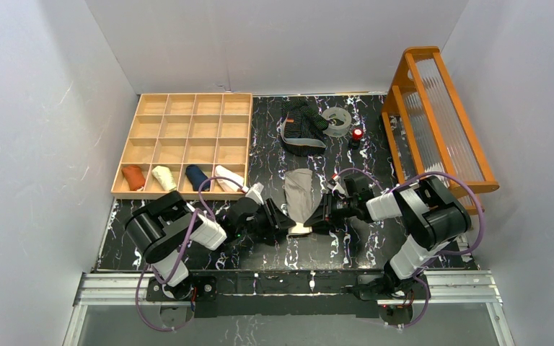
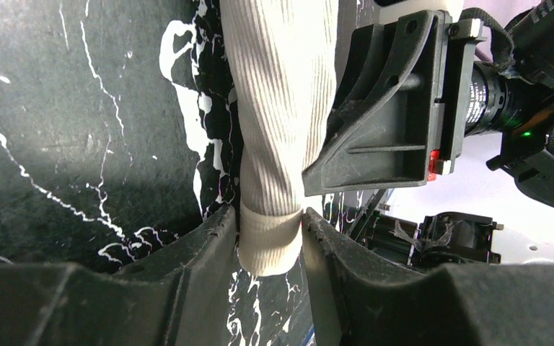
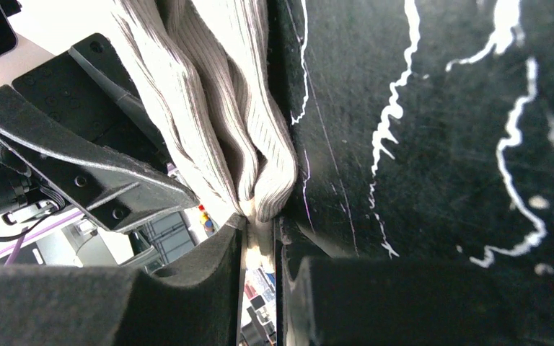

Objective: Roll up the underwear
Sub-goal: Roll the underwear to the center of the board.

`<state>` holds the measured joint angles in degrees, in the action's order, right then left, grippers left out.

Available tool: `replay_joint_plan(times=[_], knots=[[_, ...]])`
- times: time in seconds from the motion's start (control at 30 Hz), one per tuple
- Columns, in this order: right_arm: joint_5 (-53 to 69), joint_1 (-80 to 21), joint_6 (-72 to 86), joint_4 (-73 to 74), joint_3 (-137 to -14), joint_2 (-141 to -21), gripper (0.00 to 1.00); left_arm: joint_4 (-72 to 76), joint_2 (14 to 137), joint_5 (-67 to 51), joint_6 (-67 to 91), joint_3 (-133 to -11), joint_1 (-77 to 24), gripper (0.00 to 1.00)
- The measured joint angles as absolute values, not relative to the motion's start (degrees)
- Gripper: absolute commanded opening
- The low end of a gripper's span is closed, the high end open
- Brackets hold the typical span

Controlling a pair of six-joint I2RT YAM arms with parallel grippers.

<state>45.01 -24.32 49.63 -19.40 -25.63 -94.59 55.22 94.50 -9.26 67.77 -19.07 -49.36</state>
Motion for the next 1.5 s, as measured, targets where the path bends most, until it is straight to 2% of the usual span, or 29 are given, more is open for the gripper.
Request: replay_joint_plan(times=[0.1,0.23,0.33,0.4,0.5,0.67,0.73,0.97,1.1,1.2,1.33,1.5], knots=[[45.5,-24.4,49.6,-20.1,-25.6,-95.0,0.11,55.8,95.5,-9.0,67.6,-19.8,-49.4,0.38],[45.5,-24.4,49.6,-20.1,-25.6,-95.0,0.12,55.7,96.5,-8.7,67.0,-20.9,-49.4,0.3],[45.6,-24.4,49.6,-20.3,-25.6,-95.1,0.12,55.7,96.9,-8.3,66.7,-20.9,-49.4,0.21],[45.7,-24.5,49.7,-20.7,-25.6,-95.3,0.15,55.8,97.4,-8.3,66.5,-21.0,-49.4,0.1],[45.8,-24.6,49.7,-20.9,-25.6,-95.4,0.29,56.4,98.2,-8.8,65.9,-21.4,-49.3,0.01],[46.8,-24.7,48.6,-19.3,-26.9,-94.6,0.67,54.6,97.4,-9.0,63.0,-22.0,-49.3,0.0],[46.2,-25.3,46.3,-16.8,-28.8,-93.0,0.73,51.0,96.1,-9.0,60.7,-23.0,-49.2,0.0],[34.7,-25.5,36.9,-10.6,-31.7,-85.6,0.74,33.2,87.7,-9.7,50.9,-25.4,-47.6,0.0],[29.0,-27.2,31.6,-15.7,-27.6,-78.5,0.76,23.9,83.4,-11.0,45.6,-26.2,-45.0,0.0],[24.2,-33.5,23.6,-20.4,-25.3,-73.6,0.76,17.4,81.4,-12.3,41.7,-27.6,-43.0,0.0],[20.3,-44.5,2.8,-25.7,-24.9,-71.5,0.69,11.1,80.6,-14.7,36.7,-29.7,-40.6,0.0],[17.5,-49.9,-22.2,-28.0,-22.1,-71.6,0.68,6.0,80.6,-18.5,31.1,-31.6,-37.6,0.0]])
